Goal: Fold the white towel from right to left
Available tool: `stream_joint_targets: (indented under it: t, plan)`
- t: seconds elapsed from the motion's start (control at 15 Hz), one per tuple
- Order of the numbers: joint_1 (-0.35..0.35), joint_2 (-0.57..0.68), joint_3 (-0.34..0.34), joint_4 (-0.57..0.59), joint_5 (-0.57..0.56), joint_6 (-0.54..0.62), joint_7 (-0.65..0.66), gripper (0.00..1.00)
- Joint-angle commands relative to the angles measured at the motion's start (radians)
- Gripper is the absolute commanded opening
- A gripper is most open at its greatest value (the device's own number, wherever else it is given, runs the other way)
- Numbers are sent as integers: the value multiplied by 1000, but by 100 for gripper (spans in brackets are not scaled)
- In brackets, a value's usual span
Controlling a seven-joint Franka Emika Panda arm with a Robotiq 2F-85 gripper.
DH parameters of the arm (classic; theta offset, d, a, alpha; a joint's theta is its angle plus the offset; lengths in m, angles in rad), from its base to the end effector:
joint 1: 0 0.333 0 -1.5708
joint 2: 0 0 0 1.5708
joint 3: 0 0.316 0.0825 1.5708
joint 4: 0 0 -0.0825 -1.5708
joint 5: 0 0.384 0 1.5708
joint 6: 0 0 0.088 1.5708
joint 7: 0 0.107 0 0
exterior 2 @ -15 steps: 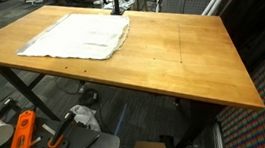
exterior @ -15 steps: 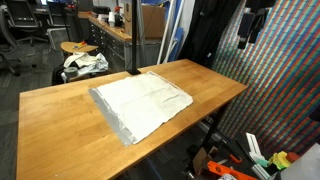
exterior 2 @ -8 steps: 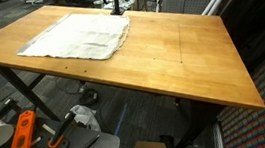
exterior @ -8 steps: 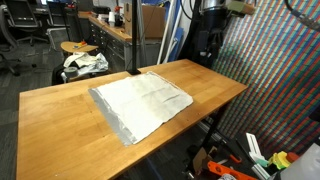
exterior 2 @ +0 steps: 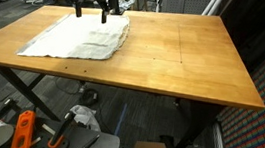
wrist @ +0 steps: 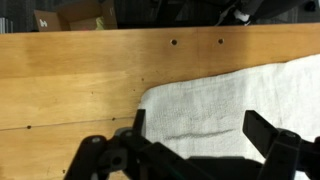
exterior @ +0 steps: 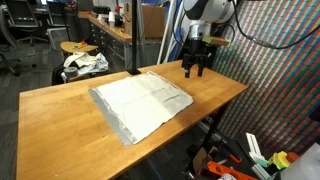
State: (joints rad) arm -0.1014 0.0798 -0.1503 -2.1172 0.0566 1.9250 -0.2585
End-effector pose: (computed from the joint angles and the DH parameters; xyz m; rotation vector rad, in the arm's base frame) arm 0.5076 -0.1259 0.3570 -3.0122 0.0320 0.3826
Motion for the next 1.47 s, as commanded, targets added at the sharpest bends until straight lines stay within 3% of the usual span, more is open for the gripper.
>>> stream_joint_targets:
  t: [0.0, 0.4, 0.67, 1.4]
  plan:
    - [-54, 103, -3, 61, 102, 71, -35, 100]
    - [-101, 211, 14, 62, 157, 280, -35, 100]
    - [-119, 268, 28, 76, 172, 337, -37, 100]
    - [-161, 331, 72, 104, 172, 284, -103, 100]
